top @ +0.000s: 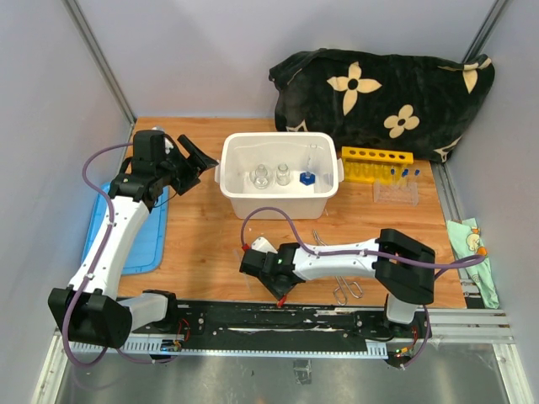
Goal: Organize the chemistry lab equipment
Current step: Pick up the chemistry item at the center of the board.
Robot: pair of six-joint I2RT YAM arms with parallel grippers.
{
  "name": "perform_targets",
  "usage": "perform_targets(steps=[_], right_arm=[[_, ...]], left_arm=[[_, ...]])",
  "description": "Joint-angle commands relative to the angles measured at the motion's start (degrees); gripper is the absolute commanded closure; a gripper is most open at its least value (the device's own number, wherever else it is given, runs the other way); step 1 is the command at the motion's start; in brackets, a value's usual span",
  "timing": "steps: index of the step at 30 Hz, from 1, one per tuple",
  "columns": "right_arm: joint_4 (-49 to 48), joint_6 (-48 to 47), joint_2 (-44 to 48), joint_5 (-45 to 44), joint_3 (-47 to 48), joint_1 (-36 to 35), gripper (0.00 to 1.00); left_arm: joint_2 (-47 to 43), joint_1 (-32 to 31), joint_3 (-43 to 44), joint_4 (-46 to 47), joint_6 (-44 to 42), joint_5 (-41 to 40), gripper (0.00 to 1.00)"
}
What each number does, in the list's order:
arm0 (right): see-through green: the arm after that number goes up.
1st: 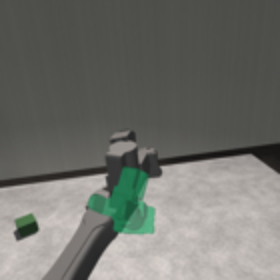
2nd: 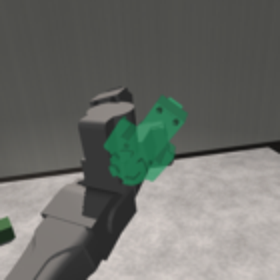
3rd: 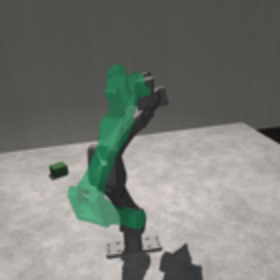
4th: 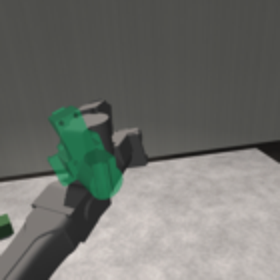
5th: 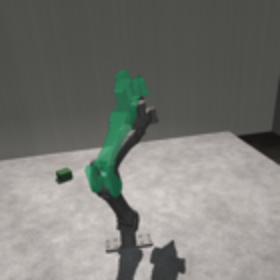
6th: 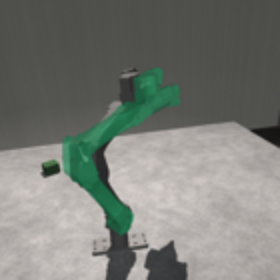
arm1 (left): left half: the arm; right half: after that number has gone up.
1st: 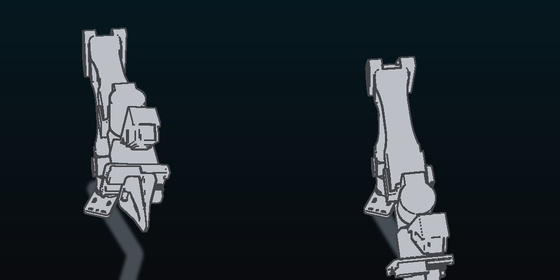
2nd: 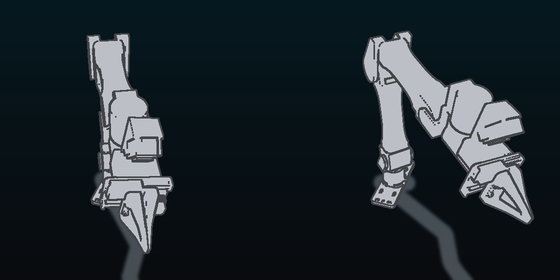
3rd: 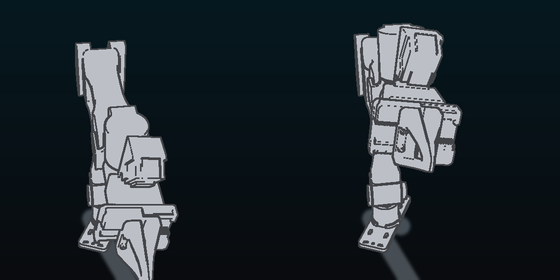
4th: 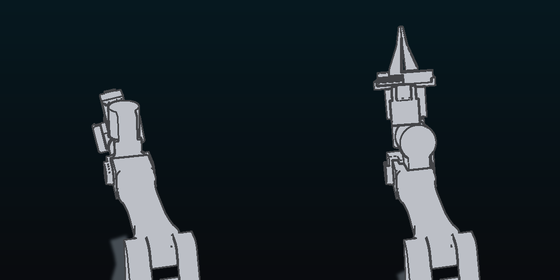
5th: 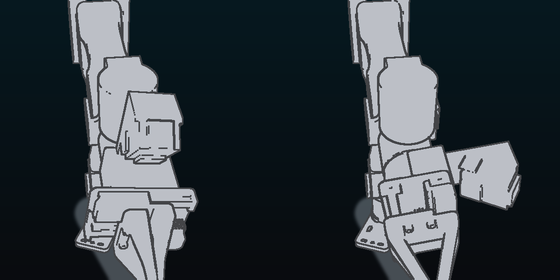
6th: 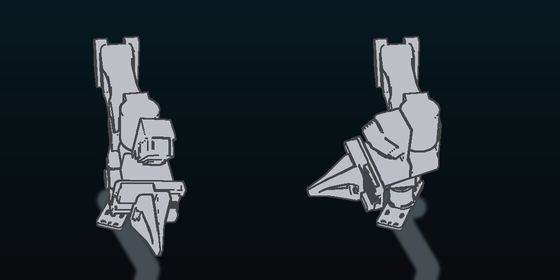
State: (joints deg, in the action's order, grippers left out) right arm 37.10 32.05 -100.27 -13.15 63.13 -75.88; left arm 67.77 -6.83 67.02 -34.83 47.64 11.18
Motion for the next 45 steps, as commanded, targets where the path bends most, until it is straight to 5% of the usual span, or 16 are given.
perform_targets(steps=[1, 11, 23, 30, 35, 45], right_arm=[[4.26, 2.91, 2.10, -5.28, -0.67, -0.64, 0.47], [5.38, 6.04, 1.57, -2.28, -1.67, -0.67, 0.49], [1.26, 6.48, 2.18, 2.06, -7.38, -0.63, 0.65], [4.77, 4.68, 3.50, -1.30, -3.61, -0.67, 0.48], [9.53, 3.16, 8.31, -6.62, 2.24, -0.44, 0.48], [13.87, 7.26, 18.24, -5.87, -5.04, 2.04, 0.99]], left_arm=[[-0.81, 0.46, -0.36, 0.33, -0.86, -0.37, 0.18], [-0.67, 0.50, -0.46, 0.29, -1.25, -0.46, 0.18], [-0.69, 0.50, -0.25, -0.01, -1.63, -1.94, 0.18], [0.02, 0.48, 0.12, 0.10, -1.86, -2.28, 0.18], [0.41, 0.50, -0.36, 0.69, -1.73, -2.15, 0.18], [1.95, 0.50, 0.39, 1.49, -2.41, -2.42, 0.18]])
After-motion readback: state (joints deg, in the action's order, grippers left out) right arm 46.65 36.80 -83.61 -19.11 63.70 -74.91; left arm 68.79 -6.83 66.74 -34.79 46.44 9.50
